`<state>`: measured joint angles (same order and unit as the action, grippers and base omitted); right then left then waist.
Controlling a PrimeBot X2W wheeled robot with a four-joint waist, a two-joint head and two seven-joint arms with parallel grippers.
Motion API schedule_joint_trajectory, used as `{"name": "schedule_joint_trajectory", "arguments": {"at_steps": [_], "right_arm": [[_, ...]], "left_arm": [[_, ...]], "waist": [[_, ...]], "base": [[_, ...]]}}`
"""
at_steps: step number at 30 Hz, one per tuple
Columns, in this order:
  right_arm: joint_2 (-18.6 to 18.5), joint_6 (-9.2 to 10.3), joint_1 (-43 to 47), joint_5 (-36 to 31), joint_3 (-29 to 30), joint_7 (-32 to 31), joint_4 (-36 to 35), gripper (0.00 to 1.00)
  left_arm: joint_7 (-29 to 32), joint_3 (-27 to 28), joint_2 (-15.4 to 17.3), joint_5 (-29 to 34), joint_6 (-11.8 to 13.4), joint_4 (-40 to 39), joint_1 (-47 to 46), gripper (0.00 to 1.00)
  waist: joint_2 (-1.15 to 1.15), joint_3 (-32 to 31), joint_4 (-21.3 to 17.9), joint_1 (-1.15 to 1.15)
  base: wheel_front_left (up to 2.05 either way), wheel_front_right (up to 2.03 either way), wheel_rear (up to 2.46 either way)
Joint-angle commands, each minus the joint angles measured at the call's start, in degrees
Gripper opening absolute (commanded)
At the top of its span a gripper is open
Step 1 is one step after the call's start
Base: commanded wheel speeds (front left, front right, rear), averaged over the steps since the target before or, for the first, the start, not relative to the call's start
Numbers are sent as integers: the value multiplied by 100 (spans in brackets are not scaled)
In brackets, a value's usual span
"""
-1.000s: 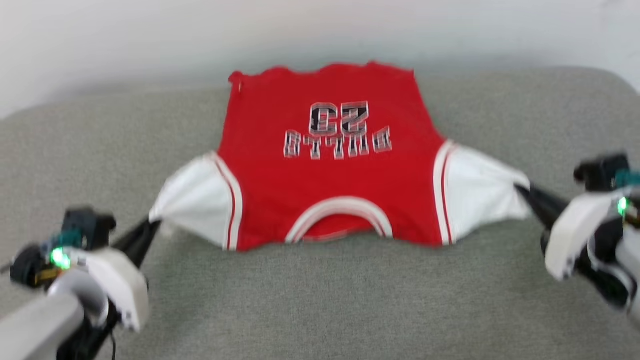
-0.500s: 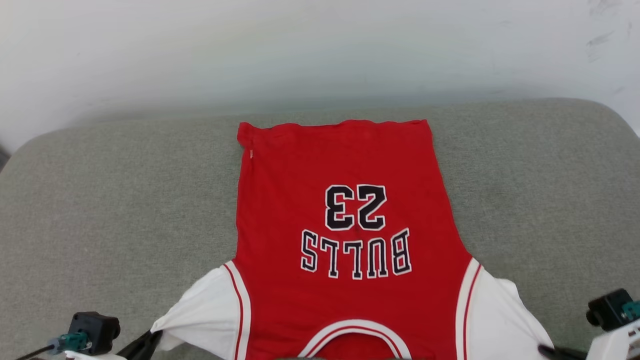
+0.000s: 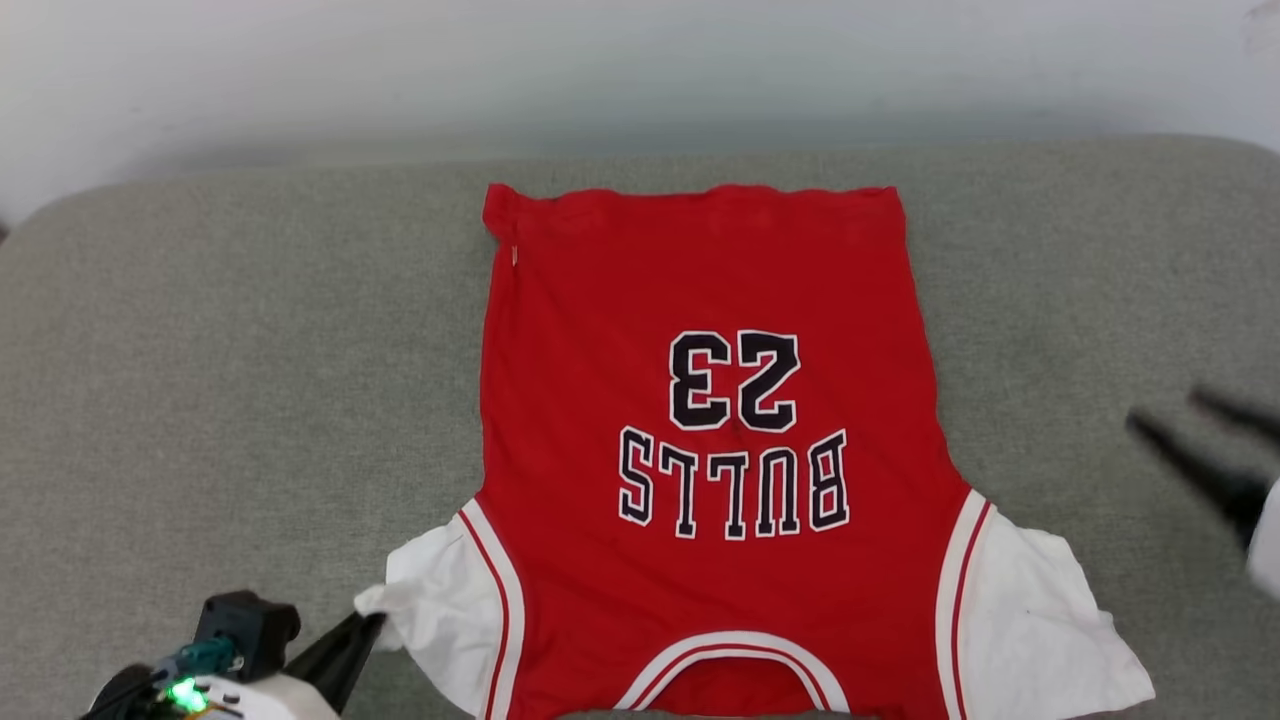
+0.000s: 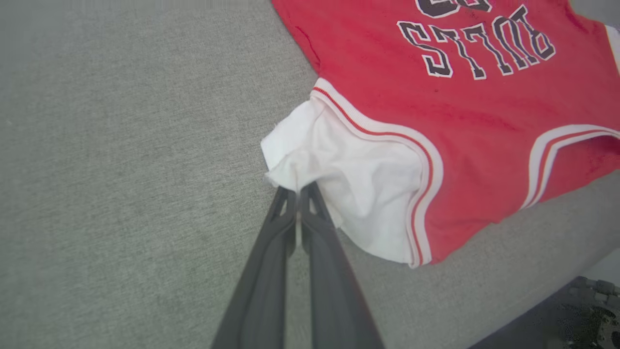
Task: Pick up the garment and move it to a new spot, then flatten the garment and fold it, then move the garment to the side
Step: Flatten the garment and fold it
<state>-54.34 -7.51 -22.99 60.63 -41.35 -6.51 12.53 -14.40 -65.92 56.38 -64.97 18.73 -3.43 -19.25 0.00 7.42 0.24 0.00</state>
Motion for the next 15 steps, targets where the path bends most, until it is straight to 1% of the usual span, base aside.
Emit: {"name": "schedule_joint_trajectory", "arguments": {"at_steps": [1, 5, 8, 11, 15], "right_arm": [[10, 5, -415, -235, 363, 34, -61, 100], [360, 4, -1346, -658, 991, -360, -158, 100], [564, 5, -2190, -1094, 1286, -900, -68, 100], [864, 4, -2972, -1433, 1373, -1637, 152, 100], [1195, 4, -3959, -1796, 1272, -2808, 558, 100]], "left_arm": [[-45, 103, -60, 103, 67, -87, -159, 0], [-57, 237, -79, 323, 170, -264, -330, 0], [-64, 295, -134, 556, 231, -389, -546, 0], [-68, 357, -216, 780, 283, -494, -770, 0], [-72, 426, -360, 1061, 323, -599, -1106, 0]], "waist": [[0, 219, 43, 0], [0, 624, 143, 0], [0, 983, 279, 0], [0, 1365, 438, 0], [0, 1836, 669, 0]], "base": [[0, 0, 0], [0, 0, 0], [0, 0, 0], [0, 0, 0], [0, 0, 0]]}}
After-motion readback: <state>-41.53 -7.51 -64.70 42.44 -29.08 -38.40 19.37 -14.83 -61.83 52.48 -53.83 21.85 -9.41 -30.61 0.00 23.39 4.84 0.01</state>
